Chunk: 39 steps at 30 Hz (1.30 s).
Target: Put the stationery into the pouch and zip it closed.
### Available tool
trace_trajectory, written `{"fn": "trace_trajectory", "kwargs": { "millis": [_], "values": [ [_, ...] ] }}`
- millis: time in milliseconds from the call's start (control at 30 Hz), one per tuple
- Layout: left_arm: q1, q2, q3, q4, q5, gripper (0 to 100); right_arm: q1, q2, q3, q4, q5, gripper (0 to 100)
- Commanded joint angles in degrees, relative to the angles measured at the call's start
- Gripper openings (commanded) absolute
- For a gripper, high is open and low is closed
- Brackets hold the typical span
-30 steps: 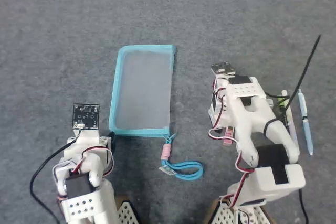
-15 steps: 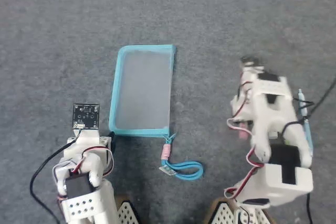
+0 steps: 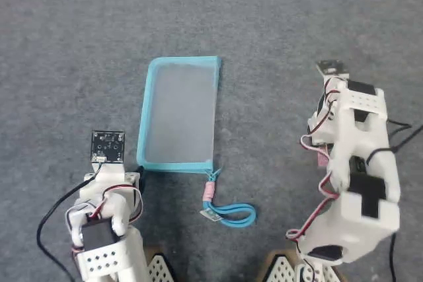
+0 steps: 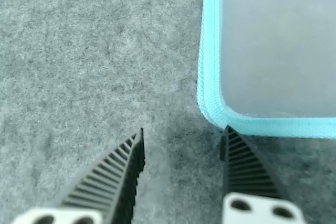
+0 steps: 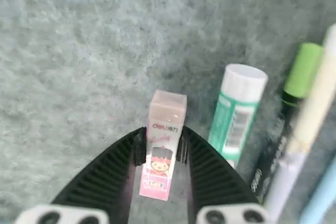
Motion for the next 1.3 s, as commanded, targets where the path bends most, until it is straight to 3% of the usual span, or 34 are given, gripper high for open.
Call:
{"fn": "trace_trajectory", "kwargs": {
  "millis": [0, 233, 467, 600, 767, 967, 1267],
  "values": [
    [0.2, -1.2, -0.3, 0.9, 0.7, 22, 0.4, 1.2, -3.5, -1.8, 2.1, 6.1],
    [0.2, -1.2, -0.3, 0.9, 0.7, 22, -0.8, -1.3, -4.0, -1.3, 1.4, 27.3],
    [0.2, -1.2, -0.3, 0.9, 0.7, 22, -5.3, -8.4, -7.8, 7.7, 1.1, 29.2],
    [0.2, -1.2, -0.3, 0.9, 0.7, 22, -12.0, -13.2, -10.5, 13.7, -4.0, 29.2],
    [0.2, -1.2, -0.3, 0.9, 0.7, 22, -25.5, -15.8, -8.5, 18.6, -10.5, 29.2],
    [0.2, -1.2, -0.3, 0.9, 0.7, 22, -39.9, -15.8, 0.2, 13.7, -14.3, 29.2],
    [0.2, -1.2, -0.3, 0.9, 0.7, 22, -50.1, -15.7, 4.2, 5.7, -16.8, 29.2]
  ]
}}
